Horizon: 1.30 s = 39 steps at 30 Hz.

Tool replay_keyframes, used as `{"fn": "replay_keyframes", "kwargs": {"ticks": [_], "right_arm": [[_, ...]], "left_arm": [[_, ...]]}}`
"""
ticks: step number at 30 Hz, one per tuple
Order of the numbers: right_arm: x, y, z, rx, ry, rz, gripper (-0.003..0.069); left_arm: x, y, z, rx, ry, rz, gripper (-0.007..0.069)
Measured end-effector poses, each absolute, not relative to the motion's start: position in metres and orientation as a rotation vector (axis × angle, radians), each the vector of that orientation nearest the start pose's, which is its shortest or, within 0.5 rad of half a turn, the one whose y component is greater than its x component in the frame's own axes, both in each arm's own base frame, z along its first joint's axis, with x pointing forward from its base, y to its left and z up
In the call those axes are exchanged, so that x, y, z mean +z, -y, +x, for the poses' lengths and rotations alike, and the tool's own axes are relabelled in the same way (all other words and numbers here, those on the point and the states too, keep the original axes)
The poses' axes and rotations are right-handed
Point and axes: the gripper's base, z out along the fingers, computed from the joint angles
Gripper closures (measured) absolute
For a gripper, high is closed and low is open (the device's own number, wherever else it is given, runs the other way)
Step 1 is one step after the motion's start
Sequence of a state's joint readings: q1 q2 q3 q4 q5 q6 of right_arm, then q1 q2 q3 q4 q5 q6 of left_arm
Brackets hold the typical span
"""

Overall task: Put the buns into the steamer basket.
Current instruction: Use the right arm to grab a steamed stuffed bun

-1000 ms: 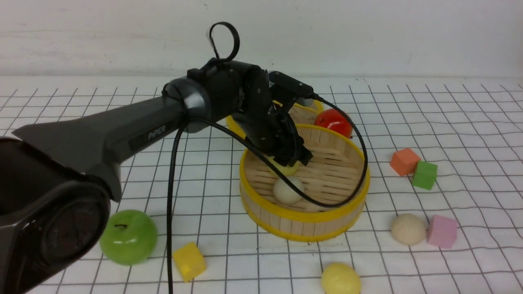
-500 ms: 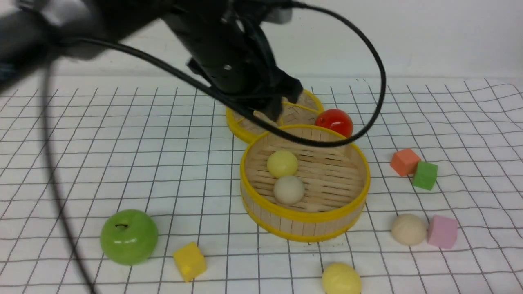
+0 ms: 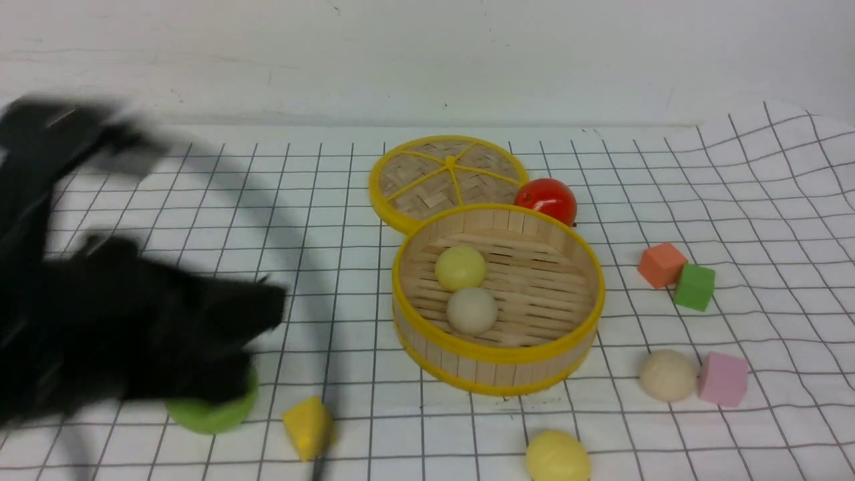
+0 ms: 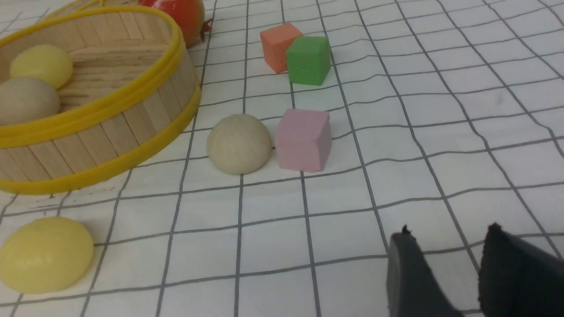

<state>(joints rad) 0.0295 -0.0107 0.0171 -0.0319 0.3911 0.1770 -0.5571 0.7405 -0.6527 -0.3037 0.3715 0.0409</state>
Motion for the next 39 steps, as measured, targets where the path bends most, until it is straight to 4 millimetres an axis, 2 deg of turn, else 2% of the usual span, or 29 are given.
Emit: {"fn": "replay_keyframes", "kwargs": {"ticks": [1,3,6,7,8,13,16,20,21,23,24,25,27,32,36,37,39], "right_arm": [[0.173,0.0,0.052,0.11,-1.877,0.119,0.0418],[0.173,-0.001,0.052,0.126,-1.871,0.133,0.0418],[0.175,-0.005,0.053,0.307,-1.824,0.285,0.0418],[0.175,-0.005,0.053,0.311,-1.818,0.291,0.0418],[0.18,-0.007,0.055,0.461,-1.737,0.412,0.0418],[0.196,-0.006,0.056,0.72,-1.522,0.627,0.0419],[0.214,-0.011,0.053,0.806,-1.545,0.639,0.0456],[0.255,-0.021,0.054,0.75,-1.746,0.461,0.0519],[0.277,-0.026,0.059,0.687,-1.894,0.33,0.055],[0.294,-0.032,0.067,0.635,-2.054,0.206,0.0579],[0.305,-0.035,0.078,0.597,-2.191,0.111,0.0594],[0.304,-0.036,0.077,0.596,-2.206,0.106,0.0596],[0.316,-0.04,0.105,0.54,-2.402,-0.027,0.0617],[0.307,-0.056,0.161,0.506,-2.647,-0.173,0.0621],[0.293,-0.084,0.187,0.474,-2.744,-0.323,0.0622],[0.284,-0.099,0.198,0.442,-2.778,-0.386,0.0617],[0.274,-0.119,0.208,0.405,-2.799,-0.446,0.0598]], "left_arm": [[0.327,0.083,0.116,-0.64,-1.902,0.369,0.0638],[0.305,0.064,0.088,-0.651,-1.797,0.34,0.0638],[0.274,0.045,0.061,-0.666,-1.681,0.307,0.0638],[0.274,0.045,0.061,-0.666,-1.679,0.306,0.0638],[0.259,0.037,0.049,-0.678,-1.623,0.296,0.0638],[0.25,0.028,0.036,-0.672,-1.49,0.289,0.0638],[0.25,0.028,0.036,-0.68,-1.502,0.285,0.0638],[0.243,0.032,0.041,-0.692,-1.592,0.287,0.0638],[0.24,0.035,0.044,-0.695,-1.645,0.286,0.0638],[0.237,0.037,0.048,-0.692,-1.687,0.286,0.0638],[0.236,0.039,0.05,-0.688,-1.71,0.288,0.0638],[0.236,0.039,0.05,-0.688,-1.715,0.288,0.0638],[0.233,0.041,0.054,-0.68,-1.755,0.292,0.0638],[0.23,0.043,0.057,-0.671,-1.794,0.297,0.0638],[0.23,0.043,0.057,-0.67,-1.798,0.297,0.0638],[0.23,0.044,0.057,-0.67,-1.8,0.297,0.0638],[0.229,0.044,0.058,-0.669,-1.803,0.298,0.0638]]}}
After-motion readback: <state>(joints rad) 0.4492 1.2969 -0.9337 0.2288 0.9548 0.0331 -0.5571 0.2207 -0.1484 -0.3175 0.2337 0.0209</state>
